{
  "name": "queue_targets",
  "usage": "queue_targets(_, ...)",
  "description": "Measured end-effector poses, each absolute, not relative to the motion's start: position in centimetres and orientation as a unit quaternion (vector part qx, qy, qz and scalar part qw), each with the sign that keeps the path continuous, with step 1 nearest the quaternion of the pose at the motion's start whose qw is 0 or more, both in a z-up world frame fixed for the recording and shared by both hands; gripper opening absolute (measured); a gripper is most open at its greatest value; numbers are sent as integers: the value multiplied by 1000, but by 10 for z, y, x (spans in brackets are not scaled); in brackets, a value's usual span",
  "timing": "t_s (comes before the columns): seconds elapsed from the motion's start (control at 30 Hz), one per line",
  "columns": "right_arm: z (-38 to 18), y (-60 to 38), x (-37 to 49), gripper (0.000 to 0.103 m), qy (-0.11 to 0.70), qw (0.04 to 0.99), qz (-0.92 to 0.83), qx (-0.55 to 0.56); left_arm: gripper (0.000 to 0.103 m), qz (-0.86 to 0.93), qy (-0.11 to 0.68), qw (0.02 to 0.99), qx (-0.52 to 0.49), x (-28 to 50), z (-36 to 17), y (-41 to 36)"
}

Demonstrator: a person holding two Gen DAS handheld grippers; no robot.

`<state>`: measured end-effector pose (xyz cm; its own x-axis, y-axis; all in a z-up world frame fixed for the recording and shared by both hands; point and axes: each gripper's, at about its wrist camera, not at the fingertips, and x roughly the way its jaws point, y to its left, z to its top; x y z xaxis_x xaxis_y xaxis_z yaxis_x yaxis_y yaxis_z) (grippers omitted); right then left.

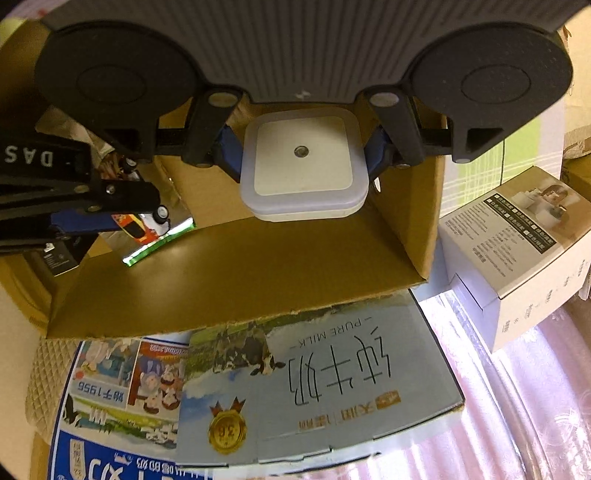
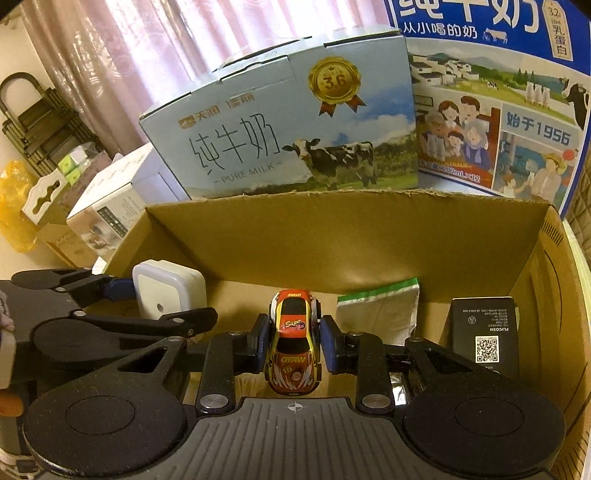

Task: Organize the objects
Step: 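Open the left tool to drop the night light while the right tool releases the car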

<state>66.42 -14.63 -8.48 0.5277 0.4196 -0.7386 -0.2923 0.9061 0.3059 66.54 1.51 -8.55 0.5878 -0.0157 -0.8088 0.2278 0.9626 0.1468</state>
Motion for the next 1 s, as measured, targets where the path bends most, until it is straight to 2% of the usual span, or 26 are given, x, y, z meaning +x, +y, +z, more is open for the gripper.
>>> queue_targets(0.27,-86,-149,666,26,443,872,195,77,62,-71,444,884,128,671,-88,10)
queue_targets(0.33,-86,-149,666,26,443,872,195,79,64,-71,439,887,128,671,-86,11)
queue_targets(0.4,-85,-150,666,26,442,872,194,79,71,-67,434,889,131,671,-85,11)
queue_targets(0.9,-75,-150,670,26,425,878,193,103,73,-69,421,895,130,658,-69,20)
queue_targets(0.93,-74,-150,670,27,423,879,192,108,74,-68,421,895,129,657,-68,21)
queue_targets(1.0,-70,-152,670,35,412,883,189,119,75,-68,422,895,127,655,-67,23)
